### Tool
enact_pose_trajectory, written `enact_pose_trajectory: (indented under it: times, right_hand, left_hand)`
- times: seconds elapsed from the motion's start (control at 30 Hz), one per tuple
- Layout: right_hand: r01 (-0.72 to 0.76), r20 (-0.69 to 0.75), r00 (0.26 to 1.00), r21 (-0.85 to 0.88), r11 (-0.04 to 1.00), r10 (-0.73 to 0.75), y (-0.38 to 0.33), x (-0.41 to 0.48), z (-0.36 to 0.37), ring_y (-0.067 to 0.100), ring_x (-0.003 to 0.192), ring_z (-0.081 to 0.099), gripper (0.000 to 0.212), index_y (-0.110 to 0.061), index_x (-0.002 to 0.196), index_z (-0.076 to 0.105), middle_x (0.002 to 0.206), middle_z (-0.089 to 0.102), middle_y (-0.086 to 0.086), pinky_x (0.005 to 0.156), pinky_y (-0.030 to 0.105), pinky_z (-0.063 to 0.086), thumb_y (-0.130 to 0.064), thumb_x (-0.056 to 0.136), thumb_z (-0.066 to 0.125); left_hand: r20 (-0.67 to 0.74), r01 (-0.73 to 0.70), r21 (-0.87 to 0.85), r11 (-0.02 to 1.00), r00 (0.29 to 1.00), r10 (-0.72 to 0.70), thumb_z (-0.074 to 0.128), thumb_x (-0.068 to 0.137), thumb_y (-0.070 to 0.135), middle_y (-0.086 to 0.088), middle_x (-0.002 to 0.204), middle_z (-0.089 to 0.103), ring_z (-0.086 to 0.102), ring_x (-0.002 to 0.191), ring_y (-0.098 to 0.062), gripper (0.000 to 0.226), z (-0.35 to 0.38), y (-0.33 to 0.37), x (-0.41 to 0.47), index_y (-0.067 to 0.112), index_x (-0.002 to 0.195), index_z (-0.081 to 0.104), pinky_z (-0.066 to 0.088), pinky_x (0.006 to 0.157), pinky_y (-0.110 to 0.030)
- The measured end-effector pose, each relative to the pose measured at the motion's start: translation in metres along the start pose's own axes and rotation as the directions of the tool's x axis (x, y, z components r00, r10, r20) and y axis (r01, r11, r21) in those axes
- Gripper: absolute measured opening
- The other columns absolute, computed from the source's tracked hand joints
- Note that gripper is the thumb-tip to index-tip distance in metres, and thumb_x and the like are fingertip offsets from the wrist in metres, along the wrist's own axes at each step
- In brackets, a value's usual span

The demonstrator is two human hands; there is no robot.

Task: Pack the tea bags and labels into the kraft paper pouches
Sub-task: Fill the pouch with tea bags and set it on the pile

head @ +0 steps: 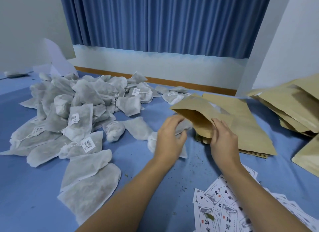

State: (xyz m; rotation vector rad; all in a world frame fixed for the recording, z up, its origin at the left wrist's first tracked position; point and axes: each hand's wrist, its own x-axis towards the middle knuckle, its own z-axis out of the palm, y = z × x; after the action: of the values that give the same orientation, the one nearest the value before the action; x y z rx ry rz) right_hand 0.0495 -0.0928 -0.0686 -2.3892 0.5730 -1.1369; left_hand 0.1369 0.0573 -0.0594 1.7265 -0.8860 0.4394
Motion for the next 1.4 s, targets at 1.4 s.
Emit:
enact_pose_trajectory:
  times: [1.4]
  right_hand:
    - [-0.005,-0.019,1.000,0.043,0.999,0.006,0.007,0.000,-0.005,0.037,0.120,0.061,0.028,-0.003,0.124,0.065,0.112,0.069,0.010,0.094,0.044,0.051,-0.004,0.103,0.047]
  left_hand:
    - [0.561,-0.270,0.581,0.768,0.816,-0.139,0.044,0.084,0.051,0.018,0.137,0.045,0.041,0.130,-0.012,0.054,-0.010,0.023,-0.029,0.039,0.137,0.042,0.024,0.109,-0.050]
